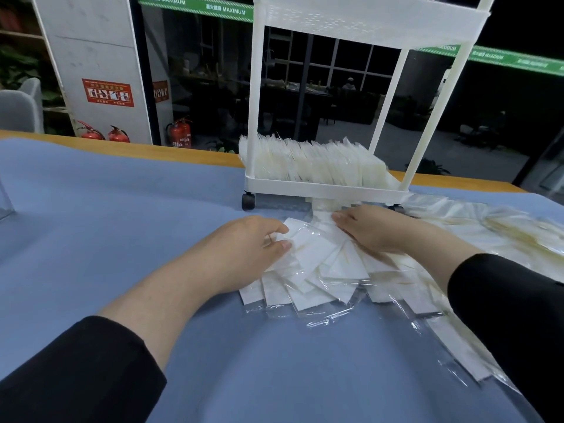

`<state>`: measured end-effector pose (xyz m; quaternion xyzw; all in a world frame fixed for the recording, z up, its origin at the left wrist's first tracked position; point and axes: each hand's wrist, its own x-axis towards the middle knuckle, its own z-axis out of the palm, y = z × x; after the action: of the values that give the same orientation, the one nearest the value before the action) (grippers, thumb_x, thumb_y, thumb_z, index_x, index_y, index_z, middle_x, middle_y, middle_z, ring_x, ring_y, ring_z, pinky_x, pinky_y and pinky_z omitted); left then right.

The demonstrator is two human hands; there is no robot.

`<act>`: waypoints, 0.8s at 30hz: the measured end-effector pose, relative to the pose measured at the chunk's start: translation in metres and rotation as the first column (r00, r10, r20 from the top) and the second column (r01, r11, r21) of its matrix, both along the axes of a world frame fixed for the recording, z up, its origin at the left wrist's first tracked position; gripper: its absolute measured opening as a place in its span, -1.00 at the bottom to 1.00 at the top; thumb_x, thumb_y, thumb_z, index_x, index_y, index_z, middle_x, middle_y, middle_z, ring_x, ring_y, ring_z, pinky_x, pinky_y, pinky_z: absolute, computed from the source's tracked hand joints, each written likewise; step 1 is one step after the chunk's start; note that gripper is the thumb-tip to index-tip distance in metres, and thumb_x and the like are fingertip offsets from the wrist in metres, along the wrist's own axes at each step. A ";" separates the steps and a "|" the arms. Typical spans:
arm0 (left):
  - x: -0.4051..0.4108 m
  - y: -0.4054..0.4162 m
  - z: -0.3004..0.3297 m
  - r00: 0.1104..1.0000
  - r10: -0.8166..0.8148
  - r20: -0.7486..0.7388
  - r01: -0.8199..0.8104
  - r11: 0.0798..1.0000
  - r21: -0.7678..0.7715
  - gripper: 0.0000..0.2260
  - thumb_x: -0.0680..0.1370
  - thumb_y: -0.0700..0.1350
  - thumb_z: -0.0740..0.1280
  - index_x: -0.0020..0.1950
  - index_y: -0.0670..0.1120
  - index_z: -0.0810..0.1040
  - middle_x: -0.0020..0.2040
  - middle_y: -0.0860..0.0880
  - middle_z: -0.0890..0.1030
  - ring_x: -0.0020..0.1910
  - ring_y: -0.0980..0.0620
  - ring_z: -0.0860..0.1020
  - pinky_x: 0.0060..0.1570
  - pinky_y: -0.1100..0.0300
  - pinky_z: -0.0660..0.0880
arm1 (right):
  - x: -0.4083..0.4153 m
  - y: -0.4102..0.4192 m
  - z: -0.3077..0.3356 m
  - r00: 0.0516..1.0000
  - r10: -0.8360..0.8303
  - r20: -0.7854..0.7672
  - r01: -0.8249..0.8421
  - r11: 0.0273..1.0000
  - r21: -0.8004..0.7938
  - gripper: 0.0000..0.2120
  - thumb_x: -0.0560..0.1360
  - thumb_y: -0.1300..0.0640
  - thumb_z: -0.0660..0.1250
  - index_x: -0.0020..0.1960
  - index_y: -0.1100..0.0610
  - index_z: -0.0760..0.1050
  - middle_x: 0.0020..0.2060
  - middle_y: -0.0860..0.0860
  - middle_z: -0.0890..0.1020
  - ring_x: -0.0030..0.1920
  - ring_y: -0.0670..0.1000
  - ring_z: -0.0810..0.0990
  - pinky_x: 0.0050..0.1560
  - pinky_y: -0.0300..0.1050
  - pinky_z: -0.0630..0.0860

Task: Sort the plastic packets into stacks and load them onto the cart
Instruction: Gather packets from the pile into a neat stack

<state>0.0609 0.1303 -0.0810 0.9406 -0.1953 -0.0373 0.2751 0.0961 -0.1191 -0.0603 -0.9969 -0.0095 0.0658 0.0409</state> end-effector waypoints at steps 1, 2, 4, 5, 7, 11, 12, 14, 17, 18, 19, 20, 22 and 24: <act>0.000 0.000 0.000 1.000 0.004 0.007 -0.004 1.000 -0.012 -0.63 0.66 0.19 0.21 0.46 0.19 0.45 0.42 0.14 0.48 0.39 0.10 0.43 0.28 0.19 0.36 | -0.003 0.001 0.000 1.000 0.020 0.023 -0.020 1.000 -0.010 -0.56 0.71 -0.14 -0.08 0.18 0.05 0.51 0.17 0.04 0.59 0.23 0.12 0.52 0.10 -0.06 0.36; -0.001 -0.001 0.000 1.000 0.009 0.014 -0.009 1.000 -0.019 -0.63 0.66 0.18 0.21 0.45 0.19 0.45 0.42 0.14 0.48 0.40 0.10 0.43 0.28 0.20 0.36 | -0.006 0.001 0.001 0.997 0.059 0.040 -0.059 0.998 -0.020 -0.56 0.71 -0.13 -0.07 0.12 0.08 0.51 0.05 0.04 0.60 0.12 0.10 0.56 0.01 -0.07 0.38; 0.000 -0.001 0.000 0.999 0.017 0.037 -0.016 0.999 -0.030 -0.64 0.66 0.16 0.22 0.45 0.18 0.46 0.42 0.14 0.49 0.39 0.09 0.44 0.27 0.21 0.36 | -0.013 0.005 0.004 0.992 0.099 0.073 -0.102 0.994 0.049 -0.55 0.70 -0.15 -0.01 0.13 0.09 0.56 -0.16 -0.02 0.61 -0.13 -0.03 0.59 -0.17 -0.10 0.40; 0.000 -0.001 0.000 0.998 0.023 0.054 -0.021 0.999 -0.043 -0.64 0.66 0.15 0.23 0.46 0.18 0.45 0.42 0.14 0.48 0.38 0.08 0.44 0.26 0.21 0.35 | -0.019 0.007 0.006 0.994 0.093 0.061 -0.101 0.987 0.127 -0.55 0.68 -0.19 0.03 0.11 0.05 0.59 -0.26 -0.06 0.60 -0.28 -0.11 0.55 -0.25 -0.14 0.38; -0.001 -0.001 0.001 0.995 0.028 0.095 -0.020 0.997 -0.076 -0.63 0.67 0.13 0.23 0.48 0.18 0.42 0.46 0.16 0.43 0.39 0.10 0.42 0.25 0.24 0.31 | -0.032 0.013 0.011 0.991 0.137 0.003 -0.134 0.964 0.230 -0.58 0.65 -0.25 0.09 0.12 -0.05 0.64 -0.30 -0.11 0.61 -0.37 -0.12 0.49 -0.26 -0.18 0.41; -0.003 -0.002 0.002 0.996 -0.050 0.067 0.051 0.998 -0.026 -0.60 0.68 0.15 0.18 0.53 0.20 0.36 0.57 0.22 0.26 0.52 0.15 0.28 0.36 0.29 0.19 | -0.044 0.010 0.006 0.983 0.135 0.127 -0.173 0.911 0.374 -0.66 0.64 -0.21 0.14 0.11 -0.13 0.66 -0.04 -0.20 0.71 -0.07 -0.15 0.63 0.05 -0.20 0.54; -0.004 -0.003 0.001 0.996 -0.078 0.031 0.077 0.997 0.016 -0.61 0.68 0.17 0.16 0.51 0.20 0.39 0.57 0.22 0.26 0.53 0.14 0.27 0.42 0.27 0.18 | -0.041 0.005 0.005 0.975 0.095 0.201 -0.163 0.918 0.360 -0.65 0.65 -0.19 0.13 0.10 -0.09 0.65 -0.02 -0.22 0.68 -0.07 -0.24 0.60 0.01 -0.27 0.50; -0.006 -0.005 -0.002 0.993 -0.117 -0.023 0.119 0.988 0.099 -0.64 0.68 0.21 0.13 0.42 0.18 0.48 0.52 0.18 0.37 0.44 0.10 0.38 0.44 0.16 0.27 | -0.033 -0.008 0.003 0.973 0.101 0.207 -0.150 0.959 0.239 -0.59 0.66 -0.18 0.06 0.18 -0.04 0.62 0.17 -0.17 0.58 0.05 -0.26 0.53 0.07 -0.25 0.39; -0.005 -0.006 -0.006 0.993 -0.114 -0.042 0.119 0.982 0.149 -0.65 0.67 0.23 0.12 0.35 0.14 0.51 0.42 0.16 0.47 0.34 0.07 0.45 0.37 0.14 0.34 | -0.016 -0.022 0.000 0.998 0.068 0.013 -0.068 0.997 0.044 -0.49 0.68 -0.21 -0.09 0.49 -0.07 0.38 0.57 -0.07 0.20 0.51 0.03 0.27 0.46 -0.02 0.19; -0.005 -0.005 -0.005 0.993 -0.111 -0.040 0.115 0.982 0.149 -0.65 0.66 0.24 0.12 0.35 0.17 0.50 0.42 0.18 0.47 0.34 0.08 0.45 0.37 0.14 0.34 | -0.012 -0.023 0.000 0.998 0.049 -0.027 -0.049 0.999 -0.007 -0.48 0.68 -0.21 -0.12 0.56 -0.08 0.27 0.61 -0.07 0.08 0.57 0.06 0.15 0.52 0.02 0.10; -0.005 -0.005 -0.005 0.993 -0.114 -0.035 0.118 0.982 0.149 -0.65 0.66 0.25 0.12 0.36 0.19 0.49 0.42 0.19 0.46 0.34 0.08 0.45 0.37 0.14 0.34 | -0.008 -0.022 0.001 0.997 0.043 -0.059 -0.047 0.996 -0.069 -0.48 0.70 -0.19 -0.15 0.60 -0.07 0.17 0.63 -0.06 0.01 0.60 0.06 0.06 0.54 0.04 0.03; -0.005 -0.005 -0.005 0.992 -0.120 -0.034 0.124 0.981 0.152 -0.65 0.66 0.25 0.13 0.37 0.19 0.48 0.42 0.20 0.47 0.33 0.09 0.45 0.37 0.13 0.34 | -0.004 -0.019 0.002 0.995 0.043 -0.088 -0.054 0.990 -0.133 -0.49 0.71 -0.15 -0.17 0.62 -0.06 0.09 0.63 -0.03 -0.03 0.61 0.06 -0.01 0.55 0.06 -0.01; -0.004 -0.005 -0.004 0.991 -0.127 -0.032 0.131 0.979 0.157 -0.66 0.67 0.23 0.13 0.37 0.17 0.48 0.42 0.19 0.47 0.33 0.09 0.46 0.36 0.15 0.34 | 0.002 -0.014 0.002 0.993 0.029 -0.114 -0.051 0.980 -0.194 -0.51 0.73 -0.08 -0.18 0.64 -0.03 -0.01 0.63 0.02 -0.06 0.62 0.09 -0.09 0.55 0.07 -0.06; -0.005 -0.005 -0.004 0.991 -0.131 -0.031 0.134 0.979 0.156 -0.65 0.67 0.23 0.13 0.40 0.18 0.47 0.44 0.20 0.45 0.36 0.09 0.44 0.37 0.17 0.32 | 0.010 -0.012 0.002 0.992 0.008 -0.126 -0.033 0.980 -0.194 -0.52 0.74 -0.07 -0.19 0.64 -0.04 -0.05 0.63 0.08 -0.07 0.62 0.12 -0.13 0.55 0.06 -0.10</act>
<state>0.0562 0.1256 -0.0850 0.9439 -0.2514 -0.0804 0.1987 0.1058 -0.1314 -0.0587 -0.9899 -0.0107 0.1288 -0.0577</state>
